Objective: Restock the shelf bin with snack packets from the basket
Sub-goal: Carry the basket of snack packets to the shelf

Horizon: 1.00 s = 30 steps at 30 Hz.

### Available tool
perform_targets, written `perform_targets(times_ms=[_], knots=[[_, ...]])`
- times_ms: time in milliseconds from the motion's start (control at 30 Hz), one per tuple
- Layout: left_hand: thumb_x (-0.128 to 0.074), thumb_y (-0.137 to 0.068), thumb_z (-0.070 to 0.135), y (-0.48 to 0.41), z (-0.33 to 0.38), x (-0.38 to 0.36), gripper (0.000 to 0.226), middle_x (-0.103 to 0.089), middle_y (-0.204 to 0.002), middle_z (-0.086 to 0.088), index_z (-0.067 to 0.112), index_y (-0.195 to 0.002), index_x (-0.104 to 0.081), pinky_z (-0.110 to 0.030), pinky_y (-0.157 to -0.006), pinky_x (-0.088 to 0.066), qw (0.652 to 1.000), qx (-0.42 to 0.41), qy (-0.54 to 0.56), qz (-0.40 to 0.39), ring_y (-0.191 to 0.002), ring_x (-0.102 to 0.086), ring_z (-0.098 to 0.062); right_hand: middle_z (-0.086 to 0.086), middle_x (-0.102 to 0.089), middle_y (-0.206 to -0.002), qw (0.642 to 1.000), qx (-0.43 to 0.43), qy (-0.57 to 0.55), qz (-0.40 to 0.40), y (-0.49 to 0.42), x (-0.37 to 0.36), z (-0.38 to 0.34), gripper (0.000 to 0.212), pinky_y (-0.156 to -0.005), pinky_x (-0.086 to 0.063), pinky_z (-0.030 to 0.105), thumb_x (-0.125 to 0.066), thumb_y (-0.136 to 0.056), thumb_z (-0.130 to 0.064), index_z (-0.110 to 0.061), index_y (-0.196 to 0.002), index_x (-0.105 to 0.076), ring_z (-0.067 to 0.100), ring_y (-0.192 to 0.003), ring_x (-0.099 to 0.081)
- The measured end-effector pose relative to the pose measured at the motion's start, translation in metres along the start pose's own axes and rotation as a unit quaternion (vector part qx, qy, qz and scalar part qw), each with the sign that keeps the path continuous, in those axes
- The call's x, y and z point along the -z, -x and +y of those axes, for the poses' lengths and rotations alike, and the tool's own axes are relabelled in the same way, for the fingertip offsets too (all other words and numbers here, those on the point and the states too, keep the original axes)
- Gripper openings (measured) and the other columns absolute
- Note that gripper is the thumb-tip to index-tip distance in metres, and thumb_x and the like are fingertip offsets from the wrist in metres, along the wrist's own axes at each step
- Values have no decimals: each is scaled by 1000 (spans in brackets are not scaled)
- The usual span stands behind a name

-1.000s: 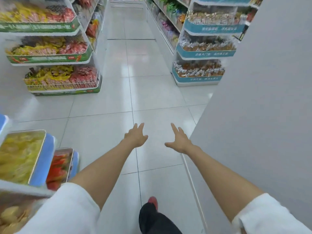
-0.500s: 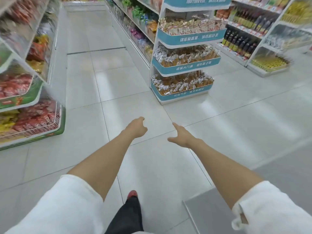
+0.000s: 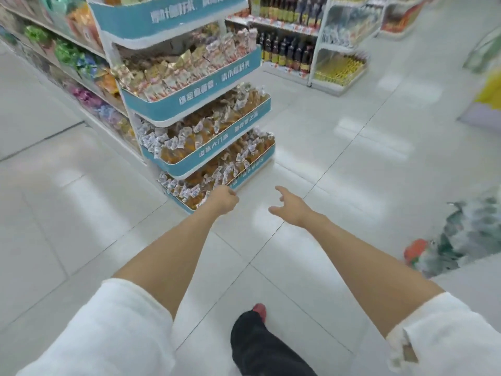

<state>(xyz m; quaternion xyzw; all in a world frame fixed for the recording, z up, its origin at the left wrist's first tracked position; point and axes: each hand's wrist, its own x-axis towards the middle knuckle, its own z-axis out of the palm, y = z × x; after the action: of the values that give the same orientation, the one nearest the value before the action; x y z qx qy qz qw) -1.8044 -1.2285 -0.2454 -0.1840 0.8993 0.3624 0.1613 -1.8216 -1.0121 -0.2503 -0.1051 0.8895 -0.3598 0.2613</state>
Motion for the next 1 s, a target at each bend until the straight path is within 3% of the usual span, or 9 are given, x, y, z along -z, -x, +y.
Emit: perform_targets(times_ms=[167,267,367,467,533,633,733,833,1000], knots=[[-50,-94,11,-159,130,15,15,-65,-102,-12,6,-104,-60,-34,-73,-55,999,-14,13,-28,-82,-64,-25,13,-46,-139,993,-55,-65,86,-115,140,16,71,-96,-46,34,-62,-92,-32,-23,-152,-24,27,-115,-55],[-51,-95,7,-255,223,11,15,-60,-92,-11,2,-104,-62,-32,-65,-51,996,-30,63,-52,-69,-60,-22,11,-47,-138,981,-80,-91,154,-180,226,47,70,-94,-46,34,-63,-90,-32,-23,-150,-28,26,-113,-55],[-51,-93,3,-355,314,-8,11,-58,-90,-13,3,-94,-62,-26,-61,-46,989,-54,98,-94,-63,-60,-16,8,-45,-141,960,-109,-138,220,-246,312,84,66,-76,-44,26,-62,-90,-32,-23,-148,-32,21,-104,-54],[-54,-91,5,-439,417,-37,5,-59,-88,-12,6,-89,-58,-23,-58,-47,981,-67,133,-123,-63,-59,-14,6,-48,-136,939,-142,-185,254,-305,401,126,64,-83,-47,31,-63,-89,-32,-22,-146,-36,21,-103,-57],[-56,-91,10,-484,490,-59,7,-56,-80,-9,4,-91,-55,-23,-60,-50,975,-74,145,-151,-61,-56,-14,5,-51,-128,926,-172,-186,278,-337,463,153,52,-86,-49,34,-63,-88,-31,-19,-136,-48,22,-104,-59],[-57,-91,12,-544,605,-93,10,-51,-74,-6,5,-85,-52,-22,-57,-50,965,-83,146,-203,-61,-54,-14,6,-57,-117,901,-223,-139,346,-374,558,203,21,-66,-44,26,-62,-83,-27,-18,-101,-66,20,-86,-61],[-57,-90,13,-604,719,-138,13,-53,-72,-5,7,-80,-53,-20,-56,-49,955,-82,162,-233,-59,-54,-14,7,-59,-110,879,-254,-129,383,-406,655,264,13,-54,-39,23,-62,-82,-23,-16,-91,-67,18,-73,-60],[-59,-87,19,-664,830,-193,11,-58,-74,-3,10,-82,-56,-22,-60,-48,940,-80,174,-283,-62,-59,-14,7,-62,-110,861,-270,-126,413,-439,762,340,13,-64,-45,26,-63,-82,-21,-14,-91,-68,20,-80,-61],[-59,-87,20,-748,1013,-270,9,-64,-81,-3,12,-84,-58,-23,-67,-49,932,-85,172,-308,-67,-61,-14,5,-58,-107,853,-273,-150,419,-482,949,448,25,-77,-41,25,-63,-87,-17,-5,-109,-66,19,-93,-54]])
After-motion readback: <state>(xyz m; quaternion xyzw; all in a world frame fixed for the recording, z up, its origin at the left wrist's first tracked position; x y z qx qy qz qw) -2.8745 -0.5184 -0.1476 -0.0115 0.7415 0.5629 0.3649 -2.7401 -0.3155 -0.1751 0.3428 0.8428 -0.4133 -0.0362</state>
